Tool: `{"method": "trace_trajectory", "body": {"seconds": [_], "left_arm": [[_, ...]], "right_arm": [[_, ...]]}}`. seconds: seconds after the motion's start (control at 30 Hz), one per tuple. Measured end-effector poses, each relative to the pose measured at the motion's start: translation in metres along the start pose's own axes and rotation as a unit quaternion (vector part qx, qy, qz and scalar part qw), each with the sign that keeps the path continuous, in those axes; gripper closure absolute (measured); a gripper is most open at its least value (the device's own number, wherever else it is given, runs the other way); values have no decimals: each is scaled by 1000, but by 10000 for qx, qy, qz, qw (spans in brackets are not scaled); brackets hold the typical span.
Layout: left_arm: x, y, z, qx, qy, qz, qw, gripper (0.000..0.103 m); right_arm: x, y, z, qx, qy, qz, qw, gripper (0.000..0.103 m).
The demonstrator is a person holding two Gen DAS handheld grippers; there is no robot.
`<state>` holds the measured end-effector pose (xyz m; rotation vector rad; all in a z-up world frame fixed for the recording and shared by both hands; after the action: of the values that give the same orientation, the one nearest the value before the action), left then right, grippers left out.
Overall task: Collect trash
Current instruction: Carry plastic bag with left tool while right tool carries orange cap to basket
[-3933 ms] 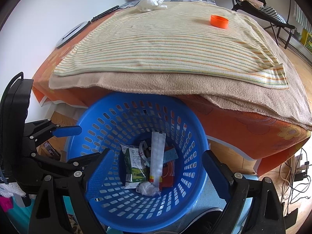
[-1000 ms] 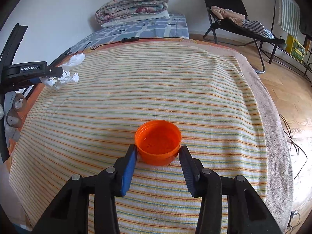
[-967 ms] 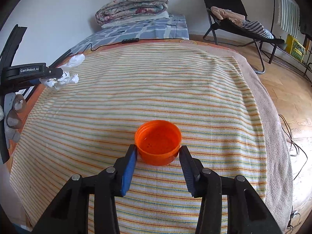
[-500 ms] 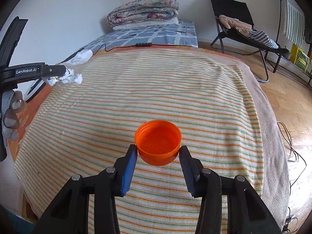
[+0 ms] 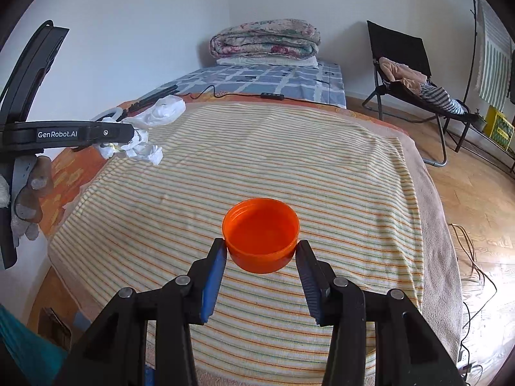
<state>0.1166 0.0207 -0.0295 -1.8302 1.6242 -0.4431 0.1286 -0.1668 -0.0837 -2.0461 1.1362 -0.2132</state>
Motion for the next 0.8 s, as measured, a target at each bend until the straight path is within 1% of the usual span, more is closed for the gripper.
{"method": "trace_trajectory", "body": {"seconds": [0.1,0.23,0.4,0.6,0.8], "left_arm": [[-2,16,-21,63,26,30,10000,46],[-3,40,-50,119,82,59,9999,46],[-1,77,-81,126,194,142,9996,46],[7,125,-107,15,379,204,9991,46],[20,168,-120,-107,473,356,9982,46]], "right_arm": [[-16,8,-12,20,-52,-89,9999,57],[-31,21,-29,62,-177,-54,9998,57],[-45,43,-51,82,-272,2,9996,57],[-55,72,-72,37,-327,61,9994,57],[-67,96,-89,4,-299,1,9996,57]]}}
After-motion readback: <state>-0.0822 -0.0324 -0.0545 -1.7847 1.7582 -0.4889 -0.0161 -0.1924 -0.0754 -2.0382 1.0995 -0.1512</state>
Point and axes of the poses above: each gripper's, at about its wrist camera, not at the fingertips, and z roughly the way its jaws point, x to its right, y to its underside, the point moved 6 cm from there along z, roughly the way its jaws point, and after that the axes turned 15 degrees about -y, right-handed, at the moved point
